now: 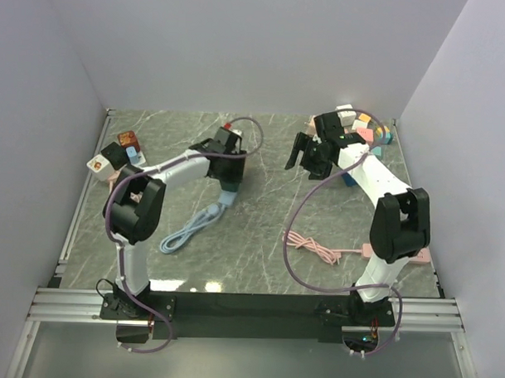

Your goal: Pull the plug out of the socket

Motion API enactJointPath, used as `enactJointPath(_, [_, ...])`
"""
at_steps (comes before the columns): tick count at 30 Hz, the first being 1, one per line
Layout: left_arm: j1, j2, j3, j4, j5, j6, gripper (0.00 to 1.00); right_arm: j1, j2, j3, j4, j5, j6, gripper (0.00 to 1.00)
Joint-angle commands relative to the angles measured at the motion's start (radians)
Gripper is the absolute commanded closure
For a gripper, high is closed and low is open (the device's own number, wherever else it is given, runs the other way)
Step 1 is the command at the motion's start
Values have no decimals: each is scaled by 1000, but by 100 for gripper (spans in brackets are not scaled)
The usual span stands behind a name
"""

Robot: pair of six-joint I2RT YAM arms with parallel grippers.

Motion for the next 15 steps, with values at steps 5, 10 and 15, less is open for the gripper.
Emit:
enactJointPath(5, [-160, -1, -152, -55, 156, -297, 42, 14, 71, 38, -7, 57, 27, 5])
enactJointPath(10, [-183, -68, -166, -59, 53, -412, 24, 38, 96, 93, -16, 87, 78, 2])
enactJointPath(15, [-206, -104, -131, -110, -15, -475, 1, 69, 121, 172, -26, 97, 110, 1])
